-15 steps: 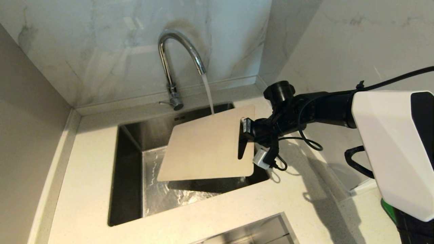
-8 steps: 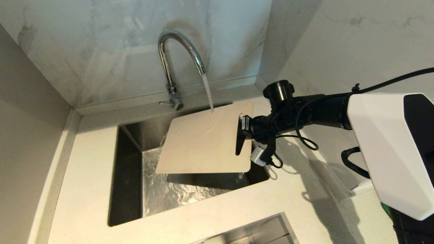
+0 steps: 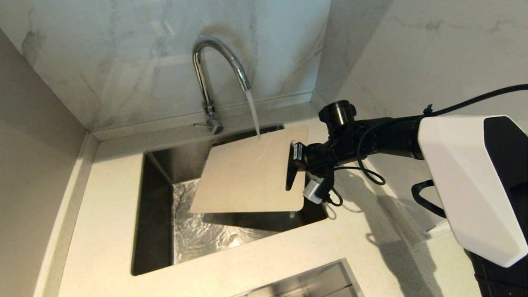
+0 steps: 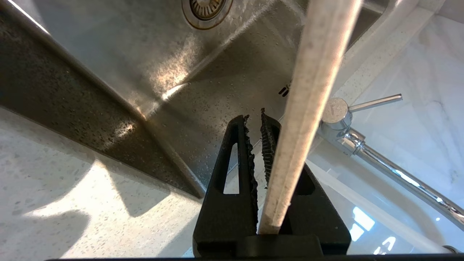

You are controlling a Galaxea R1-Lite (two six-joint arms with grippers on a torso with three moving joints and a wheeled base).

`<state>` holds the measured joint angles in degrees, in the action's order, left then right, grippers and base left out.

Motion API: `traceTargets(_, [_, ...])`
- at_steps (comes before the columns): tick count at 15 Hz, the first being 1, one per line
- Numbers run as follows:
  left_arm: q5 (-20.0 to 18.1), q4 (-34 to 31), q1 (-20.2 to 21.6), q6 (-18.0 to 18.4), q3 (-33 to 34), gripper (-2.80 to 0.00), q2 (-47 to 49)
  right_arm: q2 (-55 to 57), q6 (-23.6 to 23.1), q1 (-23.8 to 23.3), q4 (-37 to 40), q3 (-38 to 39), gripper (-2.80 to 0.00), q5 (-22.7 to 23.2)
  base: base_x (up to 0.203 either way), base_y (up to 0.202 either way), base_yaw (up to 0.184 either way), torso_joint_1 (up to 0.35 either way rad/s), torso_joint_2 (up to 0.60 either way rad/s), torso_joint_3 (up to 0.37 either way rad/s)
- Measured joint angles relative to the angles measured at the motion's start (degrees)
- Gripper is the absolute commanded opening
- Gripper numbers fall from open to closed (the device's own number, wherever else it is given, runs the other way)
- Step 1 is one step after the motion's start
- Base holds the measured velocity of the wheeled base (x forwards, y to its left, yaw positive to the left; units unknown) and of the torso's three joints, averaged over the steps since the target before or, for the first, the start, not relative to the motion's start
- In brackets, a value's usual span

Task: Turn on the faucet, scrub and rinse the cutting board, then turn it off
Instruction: Scrub the cutting board underwater

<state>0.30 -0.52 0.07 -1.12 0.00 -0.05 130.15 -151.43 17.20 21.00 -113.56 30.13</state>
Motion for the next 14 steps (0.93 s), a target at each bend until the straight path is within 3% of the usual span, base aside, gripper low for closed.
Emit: traceTargets(14, [-0.04, 0.01, 0.0, -0.03, 0.0, -2.8, 0.0, 0.59, 3.24, 1.62, -3.22, 0.0, -2.8, 0.16, 0.0, 0.0, 0.0, 0.0, 0.0, 0.0])
